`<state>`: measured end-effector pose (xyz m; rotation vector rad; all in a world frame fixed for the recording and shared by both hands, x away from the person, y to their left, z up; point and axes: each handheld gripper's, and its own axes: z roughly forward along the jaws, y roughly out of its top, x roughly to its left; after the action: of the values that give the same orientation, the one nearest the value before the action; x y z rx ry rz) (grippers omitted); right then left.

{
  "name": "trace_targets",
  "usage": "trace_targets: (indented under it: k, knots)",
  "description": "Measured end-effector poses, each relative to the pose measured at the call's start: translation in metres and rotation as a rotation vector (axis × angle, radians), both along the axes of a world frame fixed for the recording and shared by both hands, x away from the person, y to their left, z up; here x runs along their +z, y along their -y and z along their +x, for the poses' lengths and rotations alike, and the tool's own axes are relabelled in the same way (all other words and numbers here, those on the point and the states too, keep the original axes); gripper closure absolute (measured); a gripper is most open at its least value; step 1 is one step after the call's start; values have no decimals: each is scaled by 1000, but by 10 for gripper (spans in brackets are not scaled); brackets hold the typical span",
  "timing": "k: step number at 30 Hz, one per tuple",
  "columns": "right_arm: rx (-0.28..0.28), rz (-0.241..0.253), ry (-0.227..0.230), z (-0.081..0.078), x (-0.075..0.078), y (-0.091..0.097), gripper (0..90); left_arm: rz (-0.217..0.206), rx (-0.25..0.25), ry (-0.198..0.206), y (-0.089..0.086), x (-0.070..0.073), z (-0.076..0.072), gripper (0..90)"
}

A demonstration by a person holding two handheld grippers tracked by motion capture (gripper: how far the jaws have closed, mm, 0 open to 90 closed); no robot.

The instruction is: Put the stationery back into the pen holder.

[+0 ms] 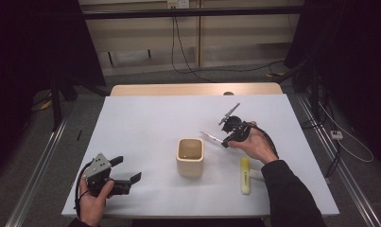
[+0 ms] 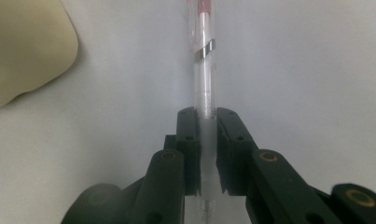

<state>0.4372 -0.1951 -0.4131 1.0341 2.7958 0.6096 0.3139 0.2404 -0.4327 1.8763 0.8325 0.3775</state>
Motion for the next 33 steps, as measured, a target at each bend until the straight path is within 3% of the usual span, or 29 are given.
trace_targets:
  k: [7, 15, 19, 21, 24, 33]
  knots:
    - [-27, 81, 44, -9, 16, 11, 803, -8, 13, 3, -1, 0, 0, 56]
    - [-22, 119, 73, -22, 25, 18, 803, 5, -12, 15, 2, 2, 0, 57]
    - [-8, 121, 81, -26, 28, 17, 803, 55, -36, 53, 5, 8, -1, 63]
    - [0, 134, 87, -28, 31, 17, 803, 24, -56, 39, 7, 10, 0, 64]
    - [10, 138, 96, -31, 35, 16, 803, 59, -58, 78, 10, 14, 0, 64]
    - [13, 176, 119, -41, 46, 18, 803, 51, -80, 146, 20, 31, 0, 63]
